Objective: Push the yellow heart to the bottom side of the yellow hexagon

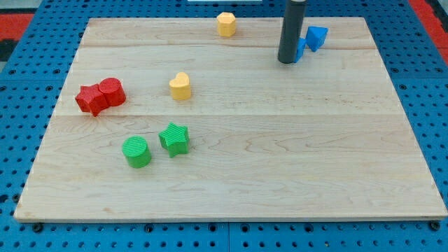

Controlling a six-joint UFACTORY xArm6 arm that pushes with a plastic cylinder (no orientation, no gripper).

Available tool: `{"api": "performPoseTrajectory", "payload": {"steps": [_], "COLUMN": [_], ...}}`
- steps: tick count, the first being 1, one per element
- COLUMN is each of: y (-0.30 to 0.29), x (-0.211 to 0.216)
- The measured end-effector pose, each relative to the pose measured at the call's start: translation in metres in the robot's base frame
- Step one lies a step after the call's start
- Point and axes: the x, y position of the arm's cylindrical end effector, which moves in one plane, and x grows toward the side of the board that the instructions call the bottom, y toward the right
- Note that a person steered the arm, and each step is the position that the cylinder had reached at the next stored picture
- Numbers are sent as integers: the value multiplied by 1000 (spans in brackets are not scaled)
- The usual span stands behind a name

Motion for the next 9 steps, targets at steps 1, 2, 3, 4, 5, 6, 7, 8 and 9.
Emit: {"api": "performPoseTrajectory", "payload": {"steps": [1, 2, 3, 4, 5, 6, 7, 8, 9], "y": [4, -12, -76, -158, -187, -190, -191, -219, -247], "x": [-12, 36, 95, 120, 95, 62, 53, 75, 50]}}
